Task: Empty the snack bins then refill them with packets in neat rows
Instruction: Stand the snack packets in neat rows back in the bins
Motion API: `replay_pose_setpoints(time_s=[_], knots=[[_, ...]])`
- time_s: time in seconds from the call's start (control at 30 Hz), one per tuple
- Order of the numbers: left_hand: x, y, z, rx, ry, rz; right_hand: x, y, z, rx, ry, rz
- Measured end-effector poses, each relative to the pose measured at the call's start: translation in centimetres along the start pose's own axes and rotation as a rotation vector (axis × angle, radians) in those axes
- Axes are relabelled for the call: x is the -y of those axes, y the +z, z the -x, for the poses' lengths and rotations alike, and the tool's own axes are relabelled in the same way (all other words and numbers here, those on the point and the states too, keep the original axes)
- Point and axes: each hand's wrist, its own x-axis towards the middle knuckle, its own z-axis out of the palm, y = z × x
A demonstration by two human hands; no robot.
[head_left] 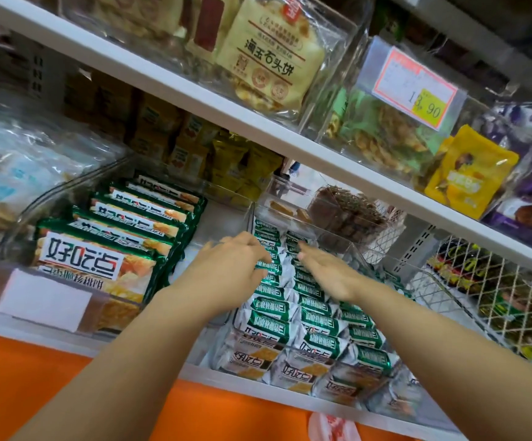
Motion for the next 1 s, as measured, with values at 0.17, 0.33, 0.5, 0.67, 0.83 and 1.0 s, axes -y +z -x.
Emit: replay_pose_setpoints(time_s=[0.17,0.33,0.5,0.67,0.83,1.0], knots=[[0.5,-0.2,0.1,0.013,0.010,0.053,-1.2,1.3,-0.7,0.087,0.076,0.133],[0.6,0.2,-0.3,-0.001,0.001,0.094,0.3,0.2,-1.1,-0.026,0.073,0.131],[0.9,0.5,-0.5,-0.018,0.001,0.119,1.6,-0.7,-2.4,0.012,0.022,0.027],[1.3,0.3,-0.7,-0.077,0.013,0.173,1.0,-0.5,-2.9,0.032,0.026,-0.012],[1.6,0.4,-1.1,-0.100,0.005,0.219,1.0,-1.1,-3.6,-0.017,0.068,0.020],[1.9,0.4,-1.5,-0.109,0.003,0.252,0.3,-1.1,-4.5,0.008,0.130,0.019]])
